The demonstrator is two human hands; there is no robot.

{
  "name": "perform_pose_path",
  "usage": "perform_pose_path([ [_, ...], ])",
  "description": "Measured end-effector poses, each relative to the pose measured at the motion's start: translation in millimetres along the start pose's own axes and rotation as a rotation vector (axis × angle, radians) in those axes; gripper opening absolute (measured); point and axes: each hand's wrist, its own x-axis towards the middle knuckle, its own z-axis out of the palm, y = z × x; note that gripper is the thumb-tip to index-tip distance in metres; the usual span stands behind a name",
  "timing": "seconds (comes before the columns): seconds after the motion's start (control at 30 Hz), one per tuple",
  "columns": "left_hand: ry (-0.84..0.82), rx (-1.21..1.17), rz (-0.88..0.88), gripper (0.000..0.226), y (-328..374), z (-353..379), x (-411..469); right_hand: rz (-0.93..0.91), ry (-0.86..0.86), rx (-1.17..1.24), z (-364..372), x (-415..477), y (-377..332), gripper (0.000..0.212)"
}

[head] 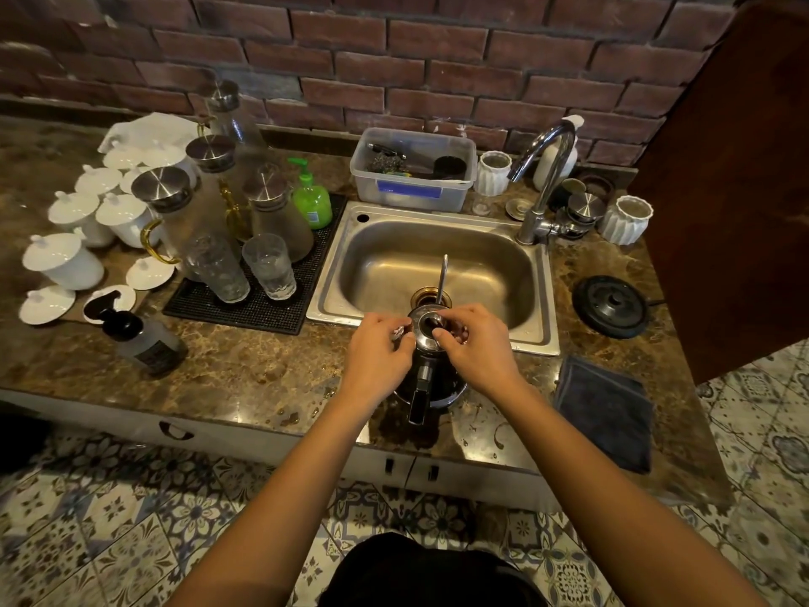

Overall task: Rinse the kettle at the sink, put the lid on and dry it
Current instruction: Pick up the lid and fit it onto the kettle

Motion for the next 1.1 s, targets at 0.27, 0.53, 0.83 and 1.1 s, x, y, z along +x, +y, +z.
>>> perform_pose_path([
  [0.27,-0.131,0.153,0.152,0.051,6,6,4,-0.029,-0.015,-0.071,-5,-11,8,0.042],
  [0.53,-0.122,0.144,0.134,0.052,3,7,2,-0.016,-0.02,-0.078,-2,-14,9,0.046],
  [0.83,-0.08,0.121,0.139,0.05,2,9,-1,-0.017,0.0,-0.048,4,-17,11,0.043],
  [1.1,-0.107,0.163,0.115,0.05,3,2,3,-0.017,0.009,-0.054,2,-15,10,0.04],
])
